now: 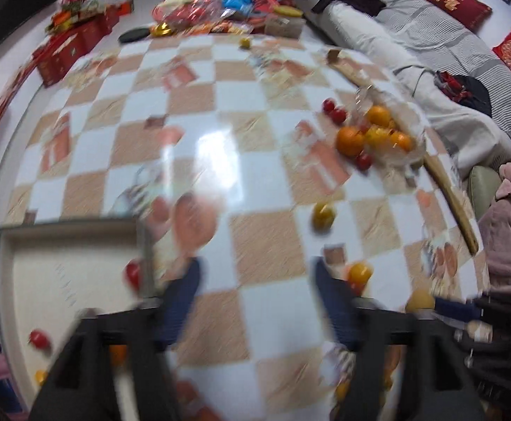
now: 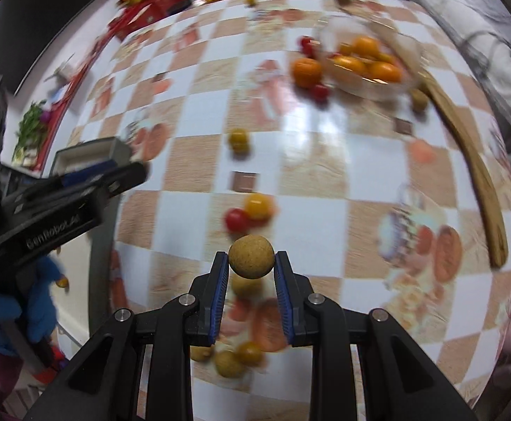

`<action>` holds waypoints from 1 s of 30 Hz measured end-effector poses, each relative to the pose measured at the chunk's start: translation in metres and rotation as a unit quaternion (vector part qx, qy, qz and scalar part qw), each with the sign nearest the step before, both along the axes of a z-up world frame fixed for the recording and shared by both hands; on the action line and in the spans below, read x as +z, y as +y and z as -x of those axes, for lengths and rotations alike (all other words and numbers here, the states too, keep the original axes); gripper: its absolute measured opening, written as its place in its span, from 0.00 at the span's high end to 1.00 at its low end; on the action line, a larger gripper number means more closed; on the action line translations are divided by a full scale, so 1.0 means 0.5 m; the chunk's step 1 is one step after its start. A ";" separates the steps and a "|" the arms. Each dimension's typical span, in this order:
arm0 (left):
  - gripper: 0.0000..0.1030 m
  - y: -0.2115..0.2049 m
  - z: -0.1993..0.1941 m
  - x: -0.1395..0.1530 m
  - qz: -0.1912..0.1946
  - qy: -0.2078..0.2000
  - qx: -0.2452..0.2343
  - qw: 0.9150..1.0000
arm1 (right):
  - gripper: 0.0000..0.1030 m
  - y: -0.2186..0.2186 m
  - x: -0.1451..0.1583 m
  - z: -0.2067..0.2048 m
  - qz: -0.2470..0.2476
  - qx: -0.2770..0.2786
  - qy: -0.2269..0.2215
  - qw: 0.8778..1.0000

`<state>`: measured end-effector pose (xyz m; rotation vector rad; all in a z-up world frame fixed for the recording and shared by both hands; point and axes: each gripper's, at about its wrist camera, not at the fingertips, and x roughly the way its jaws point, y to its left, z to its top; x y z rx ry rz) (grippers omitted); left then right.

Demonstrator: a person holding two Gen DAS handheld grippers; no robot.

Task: Organize fruits
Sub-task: 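Grasp a yellow cherry tomato on the table with the left tool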

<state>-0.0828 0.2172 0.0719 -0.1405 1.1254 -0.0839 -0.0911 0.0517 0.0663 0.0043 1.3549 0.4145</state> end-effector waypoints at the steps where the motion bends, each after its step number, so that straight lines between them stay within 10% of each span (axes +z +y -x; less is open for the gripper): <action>1: 0.23 -0.014 -0.010 0.002 -0.002 -0.009 -0.005 1.000 | 0.72 -0.013 -0.001 0.000 -0.002 -0.007 0.001 1.000; 12: 0.26 -0.126 -0.106 -0.091 -0.060 0.025 -0.018 0.998 | 0.72 -0.110 -0.014 -0.006 -0.029 -0.048 0.007 0.998; 19: 0.77 -0.142 -0.105 -0.110 -0.075 0.029 -0.020 0.997 | 0.72 -0.129 -0.012 -0.016 -0.039 -0.039 0.003 0.998; 30: 0.77 -0.089 -0.020 -0.029 -0.042 0.015 0.034 0.998 | 0.72 -0.113 0.005 -0.023 -0.052 0.009 -0.002 0.999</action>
